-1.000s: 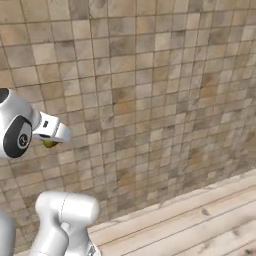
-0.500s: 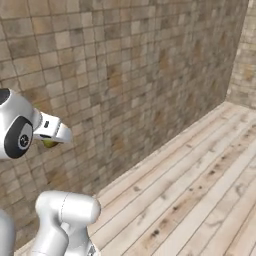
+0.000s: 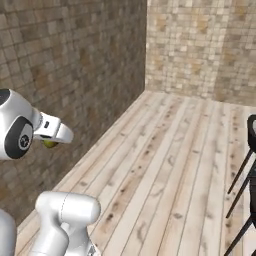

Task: Pick the mango and pear from the fridge and place them inside the tupperware on the counter.

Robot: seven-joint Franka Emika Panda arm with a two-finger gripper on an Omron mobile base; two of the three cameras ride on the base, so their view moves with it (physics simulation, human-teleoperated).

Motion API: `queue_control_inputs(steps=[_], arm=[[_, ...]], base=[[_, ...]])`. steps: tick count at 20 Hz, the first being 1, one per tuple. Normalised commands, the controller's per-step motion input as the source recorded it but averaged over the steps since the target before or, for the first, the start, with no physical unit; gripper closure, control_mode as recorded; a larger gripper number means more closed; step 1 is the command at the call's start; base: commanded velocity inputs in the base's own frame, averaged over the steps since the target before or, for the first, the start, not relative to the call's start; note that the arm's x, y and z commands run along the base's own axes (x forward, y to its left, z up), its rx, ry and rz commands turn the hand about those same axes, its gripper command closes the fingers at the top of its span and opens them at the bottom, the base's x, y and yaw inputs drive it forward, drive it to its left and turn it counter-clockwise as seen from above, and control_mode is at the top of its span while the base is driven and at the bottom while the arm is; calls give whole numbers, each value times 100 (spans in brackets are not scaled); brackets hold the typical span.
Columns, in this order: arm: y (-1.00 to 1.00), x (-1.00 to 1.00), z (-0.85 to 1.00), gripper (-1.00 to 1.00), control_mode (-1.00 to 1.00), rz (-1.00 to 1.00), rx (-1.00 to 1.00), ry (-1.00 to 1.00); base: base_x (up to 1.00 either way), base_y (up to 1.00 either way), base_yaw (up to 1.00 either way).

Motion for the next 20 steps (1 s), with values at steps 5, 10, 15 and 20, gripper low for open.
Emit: queue_control_inputs(steps=[5,10,15,20], arm=[[0,0,0,100,100,0,0,0],[0,0,0,100,100,0,0,0],[0,0,0,100,100,0,0,0],[0,0,0,100,100,0,0,0]], base=[[-17,-60,-56],[-1,-55,-52],[2,-32,-50],[30,-5,-53]])
